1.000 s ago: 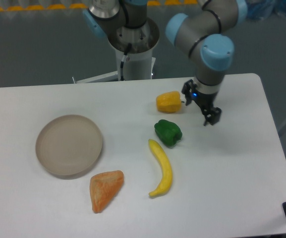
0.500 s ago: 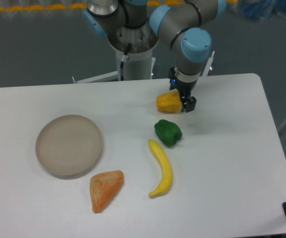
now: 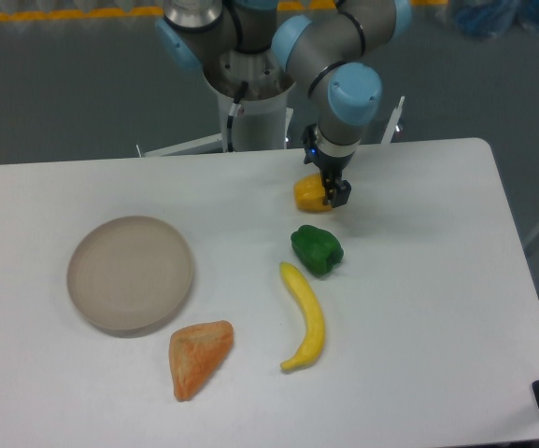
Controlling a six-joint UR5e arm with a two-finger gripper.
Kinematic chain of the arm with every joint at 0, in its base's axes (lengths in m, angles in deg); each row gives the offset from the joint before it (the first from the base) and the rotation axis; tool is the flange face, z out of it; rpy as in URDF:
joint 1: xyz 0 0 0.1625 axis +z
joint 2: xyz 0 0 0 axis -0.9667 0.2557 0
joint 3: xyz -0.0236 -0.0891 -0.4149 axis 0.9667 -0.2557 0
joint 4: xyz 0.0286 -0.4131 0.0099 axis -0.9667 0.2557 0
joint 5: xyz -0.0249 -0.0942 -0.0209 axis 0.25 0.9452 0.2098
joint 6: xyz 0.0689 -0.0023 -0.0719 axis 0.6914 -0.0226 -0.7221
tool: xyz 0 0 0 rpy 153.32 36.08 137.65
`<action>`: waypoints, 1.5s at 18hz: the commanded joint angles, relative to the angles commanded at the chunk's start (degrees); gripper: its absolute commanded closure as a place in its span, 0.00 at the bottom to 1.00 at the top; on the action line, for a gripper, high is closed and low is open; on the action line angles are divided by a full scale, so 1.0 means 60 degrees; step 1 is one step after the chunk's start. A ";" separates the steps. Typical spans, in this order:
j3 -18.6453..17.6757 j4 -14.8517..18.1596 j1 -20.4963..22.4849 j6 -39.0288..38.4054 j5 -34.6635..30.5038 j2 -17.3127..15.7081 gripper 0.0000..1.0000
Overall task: Pick up the yellow pepper from the table
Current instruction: 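Close the gripper around the yellow bell pepper, then lift the held yellow pepper up and away from the green pepper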
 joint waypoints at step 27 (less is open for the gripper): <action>0.6005 0.0513 0.0030 -0.3486 0.0132 0.2811 0.73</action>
